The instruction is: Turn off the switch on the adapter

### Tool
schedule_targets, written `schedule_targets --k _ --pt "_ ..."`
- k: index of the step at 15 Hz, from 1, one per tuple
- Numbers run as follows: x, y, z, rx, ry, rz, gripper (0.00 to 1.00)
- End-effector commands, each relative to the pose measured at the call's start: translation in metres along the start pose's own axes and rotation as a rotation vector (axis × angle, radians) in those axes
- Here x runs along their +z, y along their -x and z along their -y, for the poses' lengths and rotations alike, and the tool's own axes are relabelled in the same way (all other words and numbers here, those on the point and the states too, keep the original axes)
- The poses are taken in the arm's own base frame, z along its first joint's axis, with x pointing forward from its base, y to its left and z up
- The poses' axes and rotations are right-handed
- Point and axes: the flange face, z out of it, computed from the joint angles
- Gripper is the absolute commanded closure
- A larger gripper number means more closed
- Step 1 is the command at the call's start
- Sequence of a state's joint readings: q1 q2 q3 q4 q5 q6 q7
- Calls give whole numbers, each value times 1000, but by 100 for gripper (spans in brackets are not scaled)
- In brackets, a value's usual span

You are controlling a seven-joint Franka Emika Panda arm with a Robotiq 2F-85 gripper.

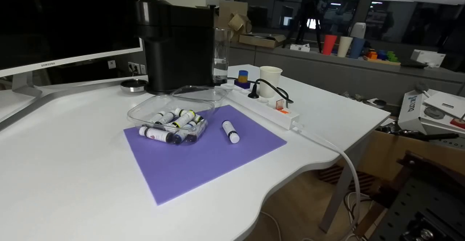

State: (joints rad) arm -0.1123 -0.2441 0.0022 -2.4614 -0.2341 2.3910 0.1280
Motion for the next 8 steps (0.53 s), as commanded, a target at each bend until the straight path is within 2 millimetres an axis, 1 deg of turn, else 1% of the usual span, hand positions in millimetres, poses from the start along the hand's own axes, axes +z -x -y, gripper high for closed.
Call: schedule_targets --k 1,5,7,8 --pt "34 5 -30 -21 -3 14 0" --pt "75 17 -71 -77 -11 103 0" --pt "90 23 -88 -86 -35 144 0" --pt "81 21 -75 -75 -22 121 0"
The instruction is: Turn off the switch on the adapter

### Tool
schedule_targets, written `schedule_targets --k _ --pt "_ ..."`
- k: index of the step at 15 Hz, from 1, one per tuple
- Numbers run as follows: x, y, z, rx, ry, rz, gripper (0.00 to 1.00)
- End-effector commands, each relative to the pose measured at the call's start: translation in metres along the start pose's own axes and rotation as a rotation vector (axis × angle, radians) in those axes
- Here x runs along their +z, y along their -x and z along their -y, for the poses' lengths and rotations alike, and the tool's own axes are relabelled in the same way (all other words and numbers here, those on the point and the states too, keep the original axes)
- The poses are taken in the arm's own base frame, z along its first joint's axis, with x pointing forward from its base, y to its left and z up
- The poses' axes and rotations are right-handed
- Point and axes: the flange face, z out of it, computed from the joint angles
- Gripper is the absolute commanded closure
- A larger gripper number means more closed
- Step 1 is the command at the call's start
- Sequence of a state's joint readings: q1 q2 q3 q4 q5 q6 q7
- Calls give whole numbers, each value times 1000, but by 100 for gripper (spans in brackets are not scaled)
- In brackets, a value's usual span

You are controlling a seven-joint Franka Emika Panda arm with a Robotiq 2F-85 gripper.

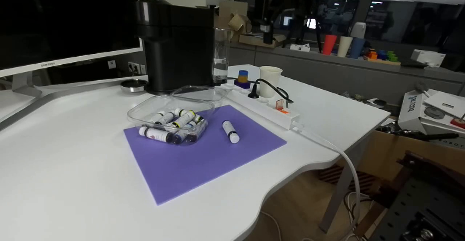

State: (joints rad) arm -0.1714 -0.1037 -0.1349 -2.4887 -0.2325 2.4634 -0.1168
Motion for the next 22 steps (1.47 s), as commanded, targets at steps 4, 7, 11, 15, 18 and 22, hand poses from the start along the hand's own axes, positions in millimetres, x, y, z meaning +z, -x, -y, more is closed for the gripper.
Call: schedule_targets --k 4,7,11,15,18,22 --pt "6 0 0 -9 -2 12 0" --pt "5 0 3 -32 33 -47 0" --pt "28 -5 -24 -14 21 -45 0" --pt "59 -3 -50 -11 1 -12 22" --pt "80 -7 -65 -61 -20 19 40" --pt "103 -19 -79 -142 -32 44 67"
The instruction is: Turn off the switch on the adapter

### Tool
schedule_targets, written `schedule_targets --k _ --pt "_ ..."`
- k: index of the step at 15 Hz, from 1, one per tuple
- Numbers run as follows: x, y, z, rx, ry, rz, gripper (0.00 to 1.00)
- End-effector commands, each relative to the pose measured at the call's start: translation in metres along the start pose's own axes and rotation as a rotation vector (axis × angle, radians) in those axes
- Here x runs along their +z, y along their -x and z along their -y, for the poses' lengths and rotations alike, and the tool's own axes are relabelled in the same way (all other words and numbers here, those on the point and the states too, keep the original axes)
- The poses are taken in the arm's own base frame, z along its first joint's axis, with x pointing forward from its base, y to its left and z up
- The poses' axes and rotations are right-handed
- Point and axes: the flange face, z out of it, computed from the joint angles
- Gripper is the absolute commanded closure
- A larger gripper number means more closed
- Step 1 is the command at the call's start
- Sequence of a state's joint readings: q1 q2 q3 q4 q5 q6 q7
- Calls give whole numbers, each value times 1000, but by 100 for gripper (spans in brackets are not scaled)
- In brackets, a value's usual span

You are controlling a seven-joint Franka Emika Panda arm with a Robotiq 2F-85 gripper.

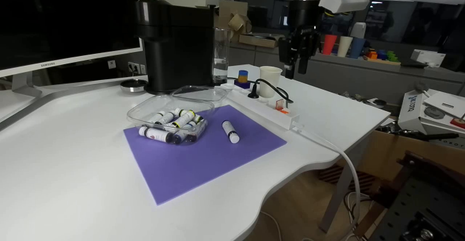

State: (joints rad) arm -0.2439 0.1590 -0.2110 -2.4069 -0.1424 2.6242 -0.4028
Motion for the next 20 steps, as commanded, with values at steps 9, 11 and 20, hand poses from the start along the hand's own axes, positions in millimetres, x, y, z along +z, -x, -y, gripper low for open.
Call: schedule_targets --k 9,11,20 --pt "62 -37 -14 -208 -27 89 100" --pt "74 -37 -10 -214 -38 106 100" --pt "104 -40 -9 -194 -49 136 100"
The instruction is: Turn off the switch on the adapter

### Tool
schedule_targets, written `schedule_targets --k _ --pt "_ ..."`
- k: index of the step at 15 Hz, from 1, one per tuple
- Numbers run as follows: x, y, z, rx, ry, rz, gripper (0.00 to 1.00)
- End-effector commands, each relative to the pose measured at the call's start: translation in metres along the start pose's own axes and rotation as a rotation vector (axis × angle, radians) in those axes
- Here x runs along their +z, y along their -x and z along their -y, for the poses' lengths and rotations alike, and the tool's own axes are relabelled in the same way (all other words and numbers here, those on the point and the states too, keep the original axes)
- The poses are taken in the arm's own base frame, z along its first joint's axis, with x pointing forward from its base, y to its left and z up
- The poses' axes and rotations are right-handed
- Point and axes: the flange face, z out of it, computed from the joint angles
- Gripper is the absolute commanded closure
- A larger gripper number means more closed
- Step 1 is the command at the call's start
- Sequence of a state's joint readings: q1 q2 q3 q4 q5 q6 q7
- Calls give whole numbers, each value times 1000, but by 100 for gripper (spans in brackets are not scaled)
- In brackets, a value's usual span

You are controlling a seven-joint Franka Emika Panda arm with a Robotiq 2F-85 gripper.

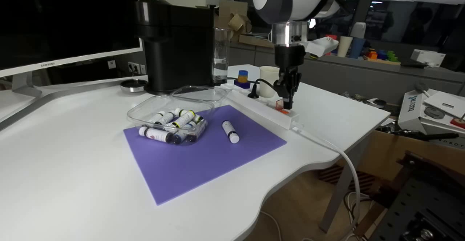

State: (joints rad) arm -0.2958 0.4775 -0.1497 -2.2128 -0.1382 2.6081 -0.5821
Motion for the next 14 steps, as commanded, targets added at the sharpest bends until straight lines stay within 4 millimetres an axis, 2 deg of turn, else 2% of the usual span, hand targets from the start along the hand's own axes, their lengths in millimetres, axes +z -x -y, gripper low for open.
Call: schedule_targets --k 1,9,14 --pt "2 -8 -7 16 -1 1 100" --pt "8 -19 -1 32 -6 -24 100" --pt "14 -16 -5 111 2 -45 100"
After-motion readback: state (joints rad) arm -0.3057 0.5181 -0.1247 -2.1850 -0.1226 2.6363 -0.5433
